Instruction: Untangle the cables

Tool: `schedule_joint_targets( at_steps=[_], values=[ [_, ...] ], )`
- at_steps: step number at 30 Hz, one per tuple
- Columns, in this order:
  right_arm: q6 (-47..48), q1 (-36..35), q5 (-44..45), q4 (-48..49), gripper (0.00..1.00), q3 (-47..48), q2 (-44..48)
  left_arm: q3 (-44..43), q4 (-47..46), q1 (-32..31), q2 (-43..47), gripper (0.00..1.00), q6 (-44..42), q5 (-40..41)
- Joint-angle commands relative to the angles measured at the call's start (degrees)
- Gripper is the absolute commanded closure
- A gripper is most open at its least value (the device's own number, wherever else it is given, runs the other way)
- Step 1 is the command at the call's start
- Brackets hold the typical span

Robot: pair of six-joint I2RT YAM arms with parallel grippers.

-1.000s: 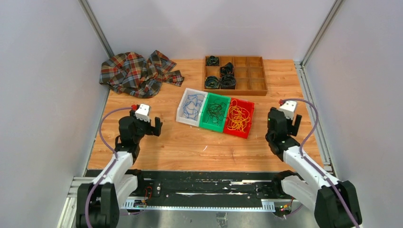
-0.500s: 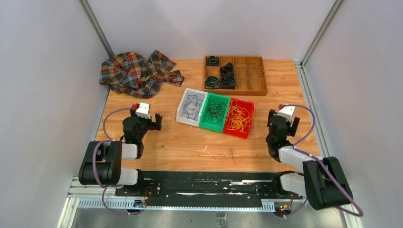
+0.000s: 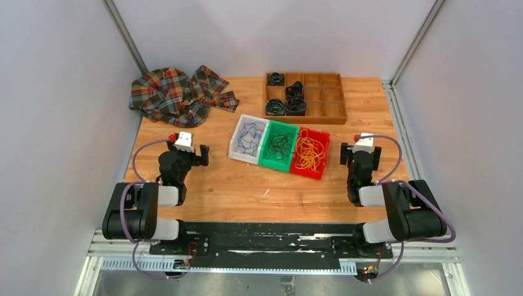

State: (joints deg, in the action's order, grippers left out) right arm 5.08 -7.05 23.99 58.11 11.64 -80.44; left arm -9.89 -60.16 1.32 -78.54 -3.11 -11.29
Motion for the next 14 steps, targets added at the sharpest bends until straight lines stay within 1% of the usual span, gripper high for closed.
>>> schedule_joint_targets(
  at_steps=[1,8,14],
  values=[
    [-0.4,0.9,-1.5,1.1,0.15,0.6,0.3,-0.4,-3.4,-0.2,0.1,0.02,-0.3,0.9],
    [-0.4,0.8,-1.6,1.0,0.15,0.8,0.1,-0.4,-3.4,-0.2,0.1,0.02,-0.4,0.8],
    [-0.7,1.9,-3.7,0.7,0.14,0.8,0.2,-0.3,-3.4,-0.2,0.1,0.02,-0.4,0.9]
  ],
)
